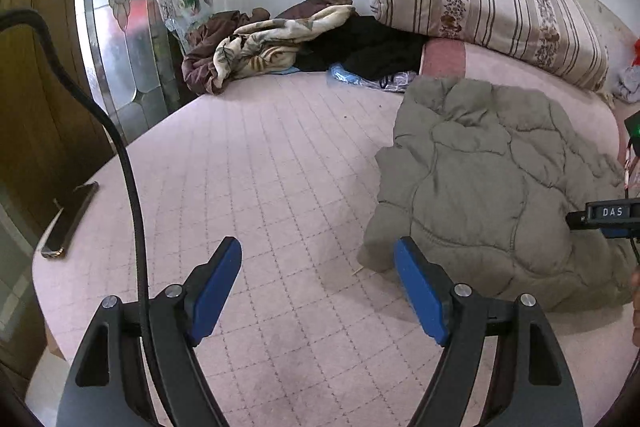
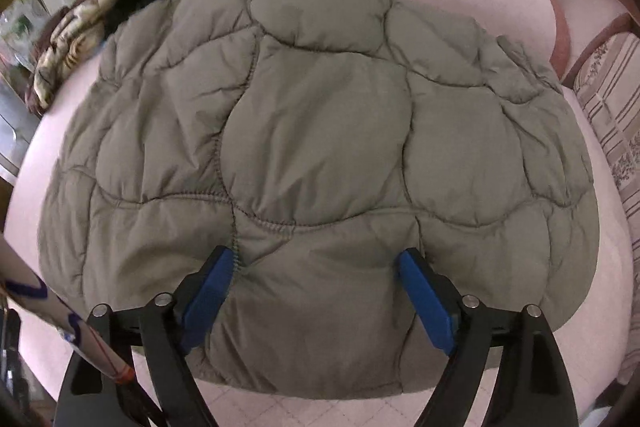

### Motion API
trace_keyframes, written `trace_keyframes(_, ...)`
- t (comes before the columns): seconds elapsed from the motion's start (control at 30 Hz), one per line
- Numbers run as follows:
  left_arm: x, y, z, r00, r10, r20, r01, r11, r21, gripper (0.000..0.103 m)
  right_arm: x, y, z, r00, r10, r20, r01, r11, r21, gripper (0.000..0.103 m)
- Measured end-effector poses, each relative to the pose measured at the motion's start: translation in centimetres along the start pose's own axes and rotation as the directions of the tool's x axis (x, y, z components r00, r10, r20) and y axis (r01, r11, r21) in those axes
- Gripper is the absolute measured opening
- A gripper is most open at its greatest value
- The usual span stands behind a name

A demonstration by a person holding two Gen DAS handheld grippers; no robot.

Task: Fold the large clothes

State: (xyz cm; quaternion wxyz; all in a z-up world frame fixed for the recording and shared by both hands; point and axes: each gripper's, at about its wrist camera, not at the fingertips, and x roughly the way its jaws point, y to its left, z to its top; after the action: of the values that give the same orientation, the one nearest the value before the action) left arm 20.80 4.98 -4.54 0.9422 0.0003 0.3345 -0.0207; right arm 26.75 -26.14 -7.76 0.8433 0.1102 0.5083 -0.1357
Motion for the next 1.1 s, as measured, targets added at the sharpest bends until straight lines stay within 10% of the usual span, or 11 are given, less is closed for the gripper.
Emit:
trace_keyframes(0.27,0.6,-0.2,0.8,1.000,-0.010,-0.001,0.010,0.999,-0.041,0.078,-4.4,0.8,2.8,0.991,-0.006,0.137,0.004,1.000,0.012,0.086)
trace_keyframes(0.47,0.8,-0.8,0.8,1.000,0.008,0.004,-0.008,1.000,-0.019,0.078,-3.7,4.3,4.9,0.987,-0.039,0.157,0.048,0.997,-0.054,0.065)
trace_keyframes(1.1,5.7,-0.9,1.9,0.994,0.041,-0.097,-0.049,0.995,-0.083,0.078,7.8,6.3,12.4,0.983,-0.149,0.105,0.156,0.986,-0.064,0.089)
